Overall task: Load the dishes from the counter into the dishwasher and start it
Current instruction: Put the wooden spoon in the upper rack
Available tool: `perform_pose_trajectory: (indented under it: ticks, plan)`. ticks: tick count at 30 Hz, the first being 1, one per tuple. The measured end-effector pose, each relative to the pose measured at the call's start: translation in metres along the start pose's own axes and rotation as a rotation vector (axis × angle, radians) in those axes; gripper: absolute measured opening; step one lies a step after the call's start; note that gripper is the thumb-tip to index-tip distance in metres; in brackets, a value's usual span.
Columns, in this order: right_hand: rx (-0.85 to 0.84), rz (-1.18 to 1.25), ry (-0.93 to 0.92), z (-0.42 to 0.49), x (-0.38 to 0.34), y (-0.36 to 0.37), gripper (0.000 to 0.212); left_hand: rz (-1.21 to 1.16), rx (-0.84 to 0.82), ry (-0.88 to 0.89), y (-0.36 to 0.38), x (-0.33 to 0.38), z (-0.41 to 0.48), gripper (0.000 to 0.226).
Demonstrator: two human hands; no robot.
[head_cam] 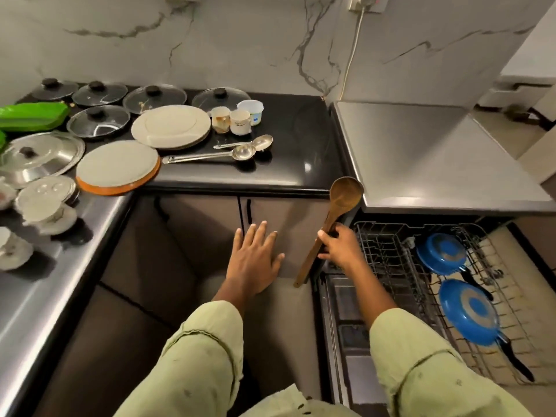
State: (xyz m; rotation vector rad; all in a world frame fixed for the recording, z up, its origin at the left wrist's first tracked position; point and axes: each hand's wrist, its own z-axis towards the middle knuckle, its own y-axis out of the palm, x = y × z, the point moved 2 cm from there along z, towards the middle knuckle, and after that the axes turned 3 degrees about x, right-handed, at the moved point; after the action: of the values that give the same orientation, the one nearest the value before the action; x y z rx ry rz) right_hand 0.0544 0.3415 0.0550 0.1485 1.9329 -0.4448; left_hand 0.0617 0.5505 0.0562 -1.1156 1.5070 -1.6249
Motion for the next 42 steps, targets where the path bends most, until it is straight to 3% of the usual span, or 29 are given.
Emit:
perform_pose_trajectory:
  ticks: [12, 21, 28, 37, 42]
  plan:
    - [-0.06, -0.026, -0.099, -0.091, 0.07, -0.069, 0.015, 0.044, -0.045, -0.076, 0.022, 0.101, -0.119, 0.061]
    - [-0.027, 0.021, -0.036, -0.178, 0.114, -0.118, 0.008, 0.007, -0.039, -0.05, 0.037, 0.156, -0.193, 0.06]
    - [-0.015, -0.051, 0.009, -0.257, 0.182, -0.17, 0.01, -0.007, -0.175, -0.064, 0.078, 0.223, -0.276, 0.059]
    - [0.085, 0.003, 0.144, -0.292, 0.237, -0.297, 0.009, 0.021, -0.238, 0.056, 0.088, 0.346, -0.286, 0.061]
    - [0.16, -0.078, 0.15, -0.289, 0.268, -0.395, 0.012, -0.012, -0.296, 0.039, 0.117, 0.425, -0.264, 0.061]
